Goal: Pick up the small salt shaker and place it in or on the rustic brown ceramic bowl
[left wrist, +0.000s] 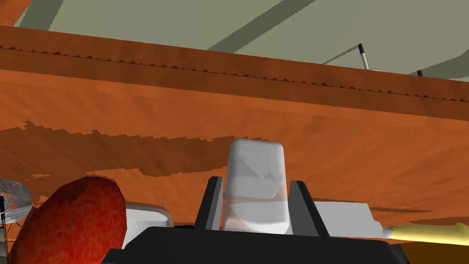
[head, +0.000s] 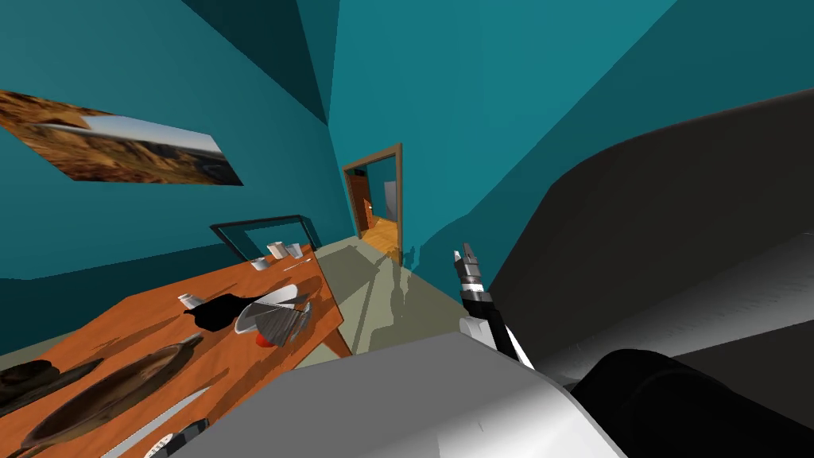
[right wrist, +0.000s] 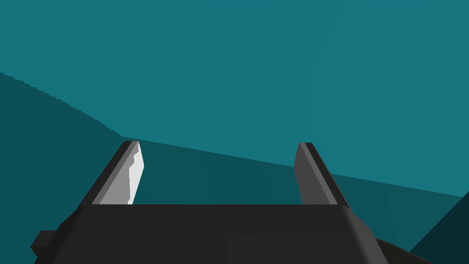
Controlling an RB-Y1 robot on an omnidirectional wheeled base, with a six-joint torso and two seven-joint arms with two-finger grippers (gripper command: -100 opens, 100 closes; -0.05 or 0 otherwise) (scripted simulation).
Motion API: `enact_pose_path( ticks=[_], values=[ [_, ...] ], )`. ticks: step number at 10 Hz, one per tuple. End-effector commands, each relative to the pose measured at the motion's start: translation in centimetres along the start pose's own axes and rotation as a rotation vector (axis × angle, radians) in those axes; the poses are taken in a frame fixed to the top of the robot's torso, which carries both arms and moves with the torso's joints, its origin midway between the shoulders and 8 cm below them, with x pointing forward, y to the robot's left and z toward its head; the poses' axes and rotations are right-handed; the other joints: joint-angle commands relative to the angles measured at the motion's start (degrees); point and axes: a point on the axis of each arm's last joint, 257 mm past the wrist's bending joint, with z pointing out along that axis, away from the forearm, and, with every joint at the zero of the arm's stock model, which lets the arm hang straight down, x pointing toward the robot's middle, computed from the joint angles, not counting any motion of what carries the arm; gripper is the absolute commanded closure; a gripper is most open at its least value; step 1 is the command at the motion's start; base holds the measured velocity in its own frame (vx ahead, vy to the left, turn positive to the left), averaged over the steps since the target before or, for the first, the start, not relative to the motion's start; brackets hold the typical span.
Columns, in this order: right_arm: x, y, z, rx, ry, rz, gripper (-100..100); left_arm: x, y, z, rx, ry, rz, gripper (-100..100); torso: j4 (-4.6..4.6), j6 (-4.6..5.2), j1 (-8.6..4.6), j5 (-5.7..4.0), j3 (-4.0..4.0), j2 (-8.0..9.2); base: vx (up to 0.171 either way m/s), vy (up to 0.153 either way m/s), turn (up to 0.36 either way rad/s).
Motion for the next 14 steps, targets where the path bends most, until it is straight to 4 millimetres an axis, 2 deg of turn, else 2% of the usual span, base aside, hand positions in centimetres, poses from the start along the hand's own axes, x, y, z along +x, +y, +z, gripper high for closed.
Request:
enact_pose_path(
  ticks=[1,3,6,9,14],
  values=[
    [0.0,0.0,0.0,0.0,0.0,0.0,0,1.0,1.0,0.1,-0.021,0.012,-0.025,100,0.0,0.0,0.0,0.0,0.0,0.0,-0.099,0.001,0.09],
    [0.0,0.0,0.0,0.0,0.0,0.0,0,1.2,2.5,0.0,-0.057,0.011,-0.07,100,-0.09,-0.25,0.29,0.15,0.08,0.27,-0.179,0.032,0.08],
    [0.0,0.0,0.0,0.0,0.0,0.0,0,0.0,4.3,-0.1,-0.098,-0.012,-0.121,100,-0.05,-0.37,0.66,0.22,0.26,0.62,-0.202,0.076,-0.002],
    [0.0,0.0,0.0,0.0,0.0,0.0,0,-2.5,6.2,-0.4,-0.138,-0.054,-0.177,100,-0.05,-0.27,0.98,0.24,0.08,0.22,-0.114,0.148,-0.072],
    [0.0,0.0,0.0,0.0,0.0,0.0,0,-8.0,8.5,-1.1,-0.186,-0.145,-0.275,100,0.01,-0.13,1.05,0.29,0.09,0.18,-0.116,0.169,-0.135]
  ],
)
